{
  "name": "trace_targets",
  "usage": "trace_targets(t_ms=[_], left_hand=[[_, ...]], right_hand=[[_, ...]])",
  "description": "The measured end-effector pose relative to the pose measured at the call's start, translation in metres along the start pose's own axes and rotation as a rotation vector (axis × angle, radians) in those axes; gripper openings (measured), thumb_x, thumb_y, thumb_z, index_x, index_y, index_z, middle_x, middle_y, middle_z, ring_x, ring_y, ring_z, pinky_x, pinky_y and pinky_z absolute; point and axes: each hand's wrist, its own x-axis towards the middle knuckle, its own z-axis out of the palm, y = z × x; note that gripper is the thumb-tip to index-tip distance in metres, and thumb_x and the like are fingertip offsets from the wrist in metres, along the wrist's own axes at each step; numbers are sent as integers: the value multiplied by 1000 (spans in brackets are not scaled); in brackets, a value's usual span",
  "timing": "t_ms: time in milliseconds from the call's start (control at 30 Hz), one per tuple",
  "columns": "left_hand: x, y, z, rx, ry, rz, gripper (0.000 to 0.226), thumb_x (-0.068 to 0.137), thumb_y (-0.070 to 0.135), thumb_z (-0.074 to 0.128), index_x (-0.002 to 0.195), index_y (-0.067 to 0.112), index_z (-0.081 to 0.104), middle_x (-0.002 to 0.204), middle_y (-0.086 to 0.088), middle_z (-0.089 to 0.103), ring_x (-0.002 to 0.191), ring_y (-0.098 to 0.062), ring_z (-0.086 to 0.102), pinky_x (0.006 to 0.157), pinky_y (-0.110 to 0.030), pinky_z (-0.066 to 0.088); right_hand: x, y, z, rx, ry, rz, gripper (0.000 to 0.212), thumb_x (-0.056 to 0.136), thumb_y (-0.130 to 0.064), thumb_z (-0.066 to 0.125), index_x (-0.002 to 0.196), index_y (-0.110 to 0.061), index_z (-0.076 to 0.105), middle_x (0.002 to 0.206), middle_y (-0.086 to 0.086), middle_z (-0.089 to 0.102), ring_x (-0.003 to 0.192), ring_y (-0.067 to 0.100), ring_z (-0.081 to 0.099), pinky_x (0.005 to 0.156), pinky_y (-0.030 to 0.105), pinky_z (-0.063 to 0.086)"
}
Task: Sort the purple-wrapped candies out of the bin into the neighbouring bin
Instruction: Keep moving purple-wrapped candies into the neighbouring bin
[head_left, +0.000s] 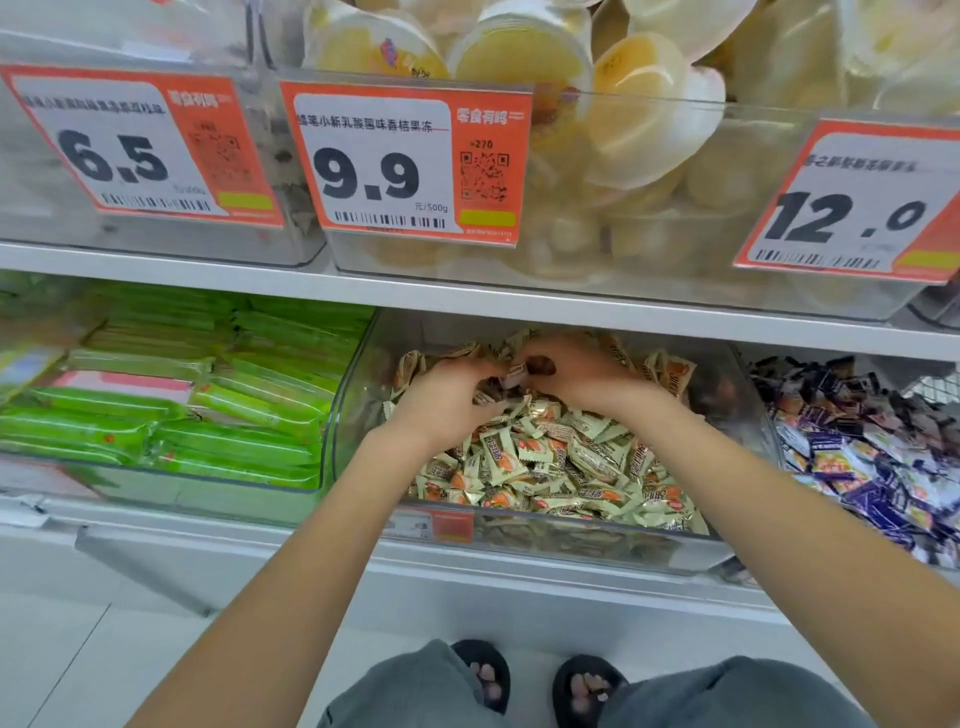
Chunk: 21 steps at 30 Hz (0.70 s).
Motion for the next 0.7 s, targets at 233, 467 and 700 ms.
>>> trace_targets(t_ms=[233,467,700], left_hand=[[-5,-15,0,-93,4,-13,32,84,21,68,116,21,61,115,4,65,98,-13,62,85,-31,52],[-2,-1,-6,-249,101,-45,67,80,34,73,139,20,43,134,0,54,101,-14,57,83,-19,43],[-5,2,-4,-459,193,-100,24,84,20,69,106,12,68,89,4,67,77,0,64,66,-11,48]], right_hand=[[-1,6,-8,188,77,147,33,90,-32,63,122,-27,60,105,-6,65,92,10,58,72,17,40],[-10,-3,-16,334,101,217,16,83,-49,66,91,-36,60,83,-25,56,76,-7,49,64,10,33],[-21,-9,-14,627,107,210,31,77,-48,71,100,-27,68,99,-9,72,88,6,68,79,16,50]])
